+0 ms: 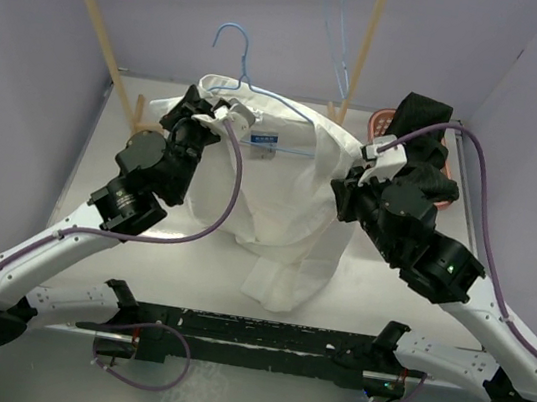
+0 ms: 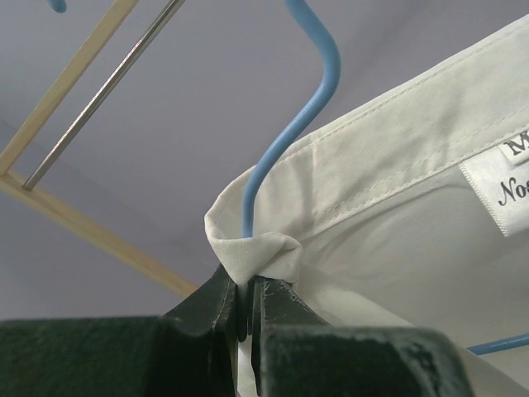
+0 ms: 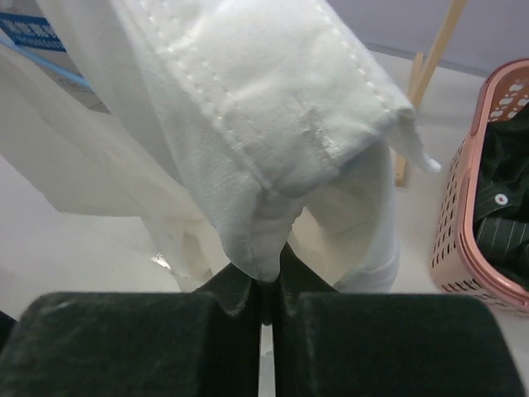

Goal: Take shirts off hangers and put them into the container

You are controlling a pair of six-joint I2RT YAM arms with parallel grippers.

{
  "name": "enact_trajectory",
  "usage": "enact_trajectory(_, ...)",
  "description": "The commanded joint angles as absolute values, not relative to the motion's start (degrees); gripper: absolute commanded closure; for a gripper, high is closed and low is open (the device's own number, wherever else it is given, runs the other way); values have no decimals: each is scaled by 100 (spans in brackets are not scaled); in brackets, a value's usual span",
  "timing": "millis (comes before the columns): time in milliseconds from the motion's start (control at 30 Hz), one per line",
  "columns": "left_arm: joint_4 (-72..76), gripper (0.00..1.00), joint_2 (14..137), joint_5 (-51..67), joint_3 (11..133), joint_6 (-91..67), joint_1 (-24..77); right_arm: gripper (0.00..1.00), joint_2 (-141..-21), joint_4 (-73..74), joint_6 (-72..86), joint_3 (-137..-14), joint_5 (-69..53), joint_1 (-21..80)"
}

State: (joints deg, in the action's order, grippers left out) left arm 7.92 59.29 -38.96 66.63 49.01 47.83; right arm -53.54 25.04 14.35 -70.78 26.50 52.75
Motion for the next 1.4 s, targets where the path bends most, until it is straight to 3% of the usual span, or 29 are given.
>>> enact_trajectory(0,1195,100,5744,-3841,6657,4706,4824,100,-5309,2292,1505,-7204,3080,5265)
enact_trajectory(267,1250,100,5900,-4141,6379,4864,4827,100,-5044,4314,1554,-8882,3998,5265)
enact_trajectory(500,1347,100,5903,-4184,6198,4786,4826,100,-4653,5217,1416,-9797,4574,5265)
enact_trajectory(667,1099,100,5091,-3037,5840,4256,4826,100,-4452,5129,1263,-9594,5046,5265)
enact_trajectory(867,1239,100,4414,-2302,5461,3959,4821,100,-4549,4926,1335,-9225,4065,5265)
enact_trajectory(967,1118,100,4446,-2302,5521,3949,4821,68,-4748,4970,1398,-9146,2567,5265)
enact_trajectory(1033,1151,100,4424,-2299,5472,3934,4818,56,-4934,5100,1407,-9254,1804,5265)
enact_trajectory(1200,1507,100,4317,-2328,5068,4095,4824,50,-5231,5607,1549,-9555,253,5265)
enact_trajectory(1367,1714,100,4234,-2174,4664,4103,4818,49,-5168,5902,1595,-9713,132,5265)
